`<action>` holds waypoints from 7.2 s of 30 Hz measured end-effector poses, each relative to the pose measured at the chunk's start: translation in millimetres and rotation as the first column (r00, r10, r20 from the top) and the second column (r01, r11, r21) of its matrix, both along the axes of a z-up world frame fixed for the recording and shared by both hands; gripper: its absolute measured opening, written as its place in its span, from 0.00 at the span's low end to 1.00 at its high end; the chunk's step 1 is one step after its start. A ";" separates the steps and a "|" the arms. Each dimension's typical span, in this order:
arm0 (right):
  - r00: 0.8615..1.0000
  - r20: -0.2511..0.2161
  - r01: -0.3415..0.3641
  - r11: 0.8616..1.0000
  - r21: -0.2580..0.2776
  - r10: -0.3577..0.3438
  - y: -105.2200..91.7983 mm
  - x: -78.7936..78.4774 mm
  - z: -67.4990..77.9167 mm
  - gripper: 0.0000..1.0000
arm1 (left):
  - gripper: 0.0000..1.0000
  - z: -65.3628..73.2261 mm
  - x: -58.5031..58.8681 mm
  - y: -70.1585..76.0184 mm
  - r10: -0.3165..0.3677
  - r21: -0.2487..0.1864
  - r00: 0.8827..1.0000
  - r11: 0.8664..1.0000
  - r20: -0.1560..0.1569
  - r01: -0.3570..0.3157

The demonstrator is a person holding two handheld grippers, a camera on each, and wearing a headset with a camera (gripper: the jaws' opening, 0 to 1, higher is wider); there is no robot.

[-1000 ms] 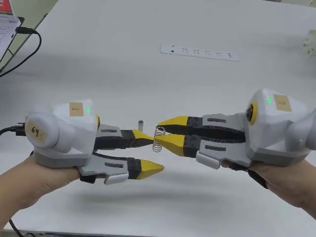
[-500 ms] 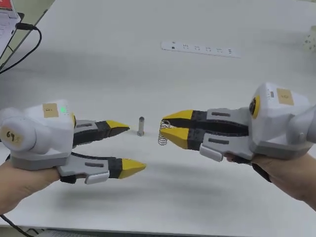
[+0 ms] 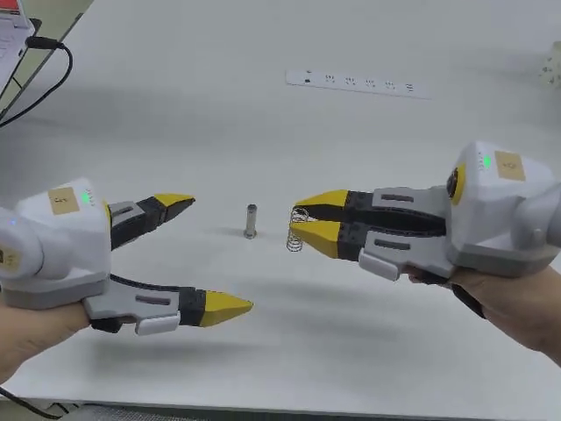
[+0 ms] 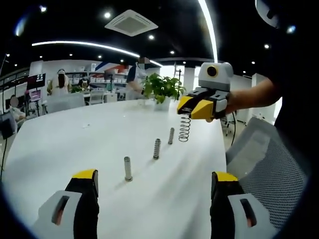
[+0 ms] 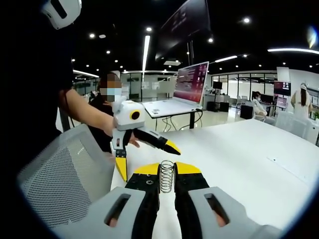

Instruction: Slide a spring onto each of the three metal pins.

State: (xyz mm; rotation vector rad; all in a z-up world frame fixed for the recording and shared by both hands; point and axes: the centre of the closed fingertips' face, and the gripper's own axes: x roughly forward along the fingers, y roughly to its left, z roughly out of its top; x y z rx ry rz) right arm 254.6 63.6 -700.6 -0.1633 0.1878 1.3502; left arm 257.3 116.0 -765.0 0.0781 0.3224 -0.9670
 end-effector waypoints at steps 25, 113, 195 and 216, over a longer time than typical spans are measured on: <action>0.999 0.046 0.029 0.999 -0.043 -0.027 22.7 37.9 2.9 0.08 | 0.98 2.4 1.8 8.1 0.033 -0.026 0.999 0.999 -0.011 -0.034; 0.976 -0.135 0.169 0.985 -0.036 -0.172 50.0 81.4 -53.2 0.08 | 0.98 -5.0 2.8 20.8 0.088 -0.035 0.995 0.995 -0.045 -0.089; 0.986 -0.109 0.104 0.976 -0.194 -0.127 47.6 70.6 -106.7 0.09 | 0.98 -8.7 4.6 12.6 0.066 0.003 0.997 0.998 -0.040 -0.066; 0.978 -0.136 0.140 0.980 -0.139 -0.159 39.1 71.1 -77.4 0.17 | 0.97 7.8 25.8 -6.0 0.033 0.010 0.999 0.999 -0.005 -0.033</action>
